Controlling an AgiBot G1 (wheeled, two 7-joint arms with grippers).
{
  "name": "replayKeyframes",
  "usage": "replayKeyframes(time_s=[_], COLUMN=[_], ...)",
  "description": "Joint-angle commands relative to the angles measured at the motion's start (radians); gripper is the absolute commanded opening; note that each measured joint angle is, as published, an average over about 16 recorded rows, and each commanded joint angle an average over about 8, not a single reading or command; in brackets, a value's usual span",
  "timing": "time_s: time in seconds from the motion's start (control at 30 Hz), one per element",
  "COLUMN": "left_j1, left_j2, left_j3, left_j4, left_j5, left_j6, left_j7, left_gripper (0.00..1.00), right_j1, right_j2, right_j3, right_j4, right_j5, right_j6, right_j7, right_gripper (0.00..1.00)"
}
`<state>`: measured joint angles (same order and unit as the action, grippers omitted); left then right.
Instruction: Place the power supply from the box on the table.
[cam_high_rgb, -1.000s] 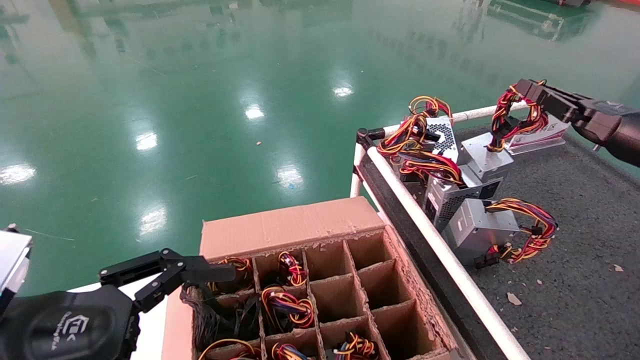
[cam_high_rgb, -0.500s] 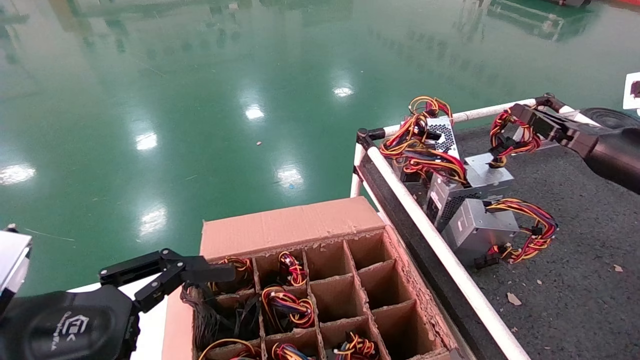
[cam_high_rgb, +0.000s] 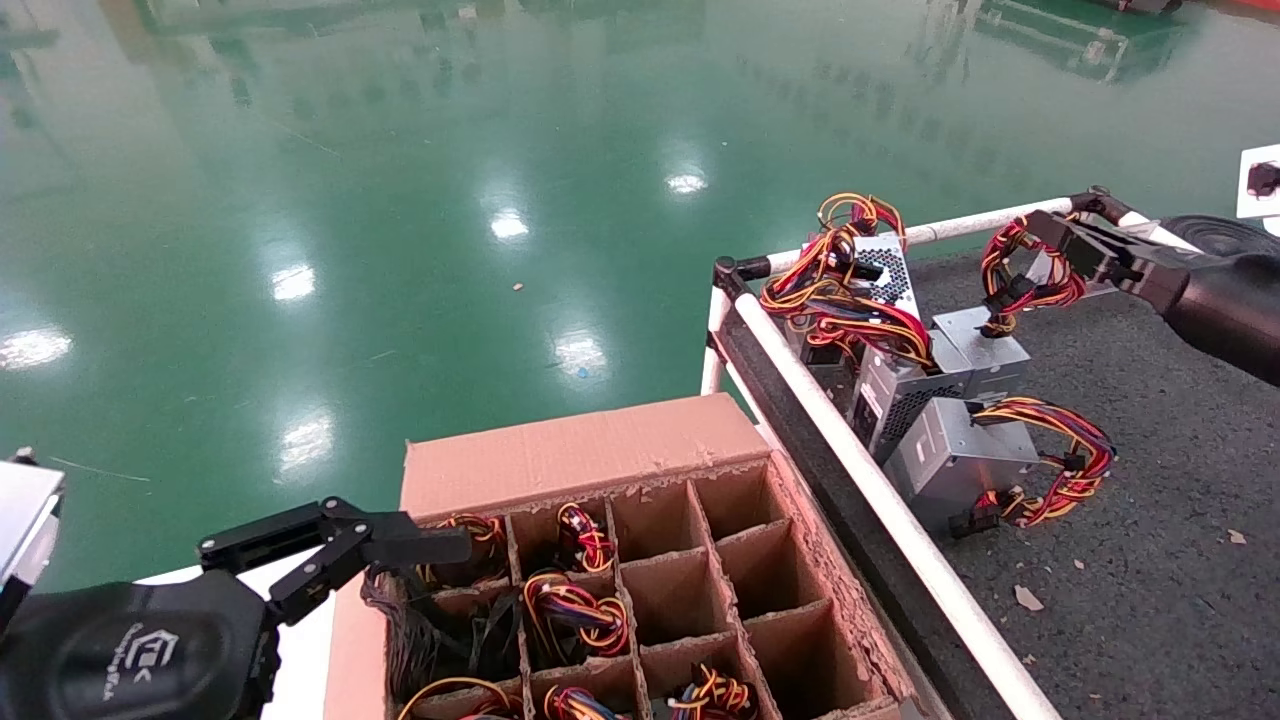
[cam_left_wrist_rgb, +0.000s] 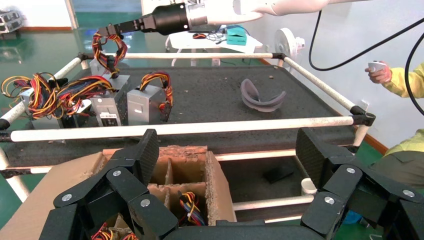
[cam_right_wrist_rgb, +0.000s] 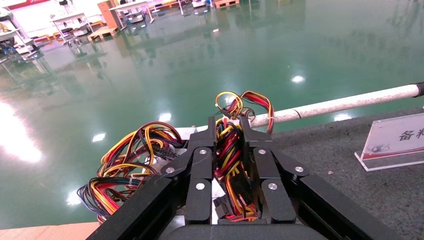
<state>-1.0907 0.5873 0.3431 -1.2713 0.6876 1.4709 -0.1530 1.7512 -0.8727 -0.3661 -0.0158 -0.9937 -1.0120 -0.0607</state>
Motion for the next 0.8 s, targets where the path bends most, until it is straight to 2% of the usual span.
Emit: replayKeyframes(time_s=[0.03, 0.8], left_j1=[0.000, 0.000], left_j2=[0.000, 0.000], left_j3=[0.000, 0.000], left_j4=[0.000, 0.000], left_j5=[0.000, 0.000], left_j6=[0.000, 0.000], left_j7=[0.000, 0.000], left_gripper=[1.00, 1.00], right_j1=[0.000, 0.000], right_j2=[0.000, 0.001], right_j3=[0.000, 0.002], right_j4=[0.001, -0.002], right_j5=[-0.001, 0.001], right_j6=[0.001, -0.005], right_j7=[0.000, 0.002], right_gripper=[1.00, 1.00])
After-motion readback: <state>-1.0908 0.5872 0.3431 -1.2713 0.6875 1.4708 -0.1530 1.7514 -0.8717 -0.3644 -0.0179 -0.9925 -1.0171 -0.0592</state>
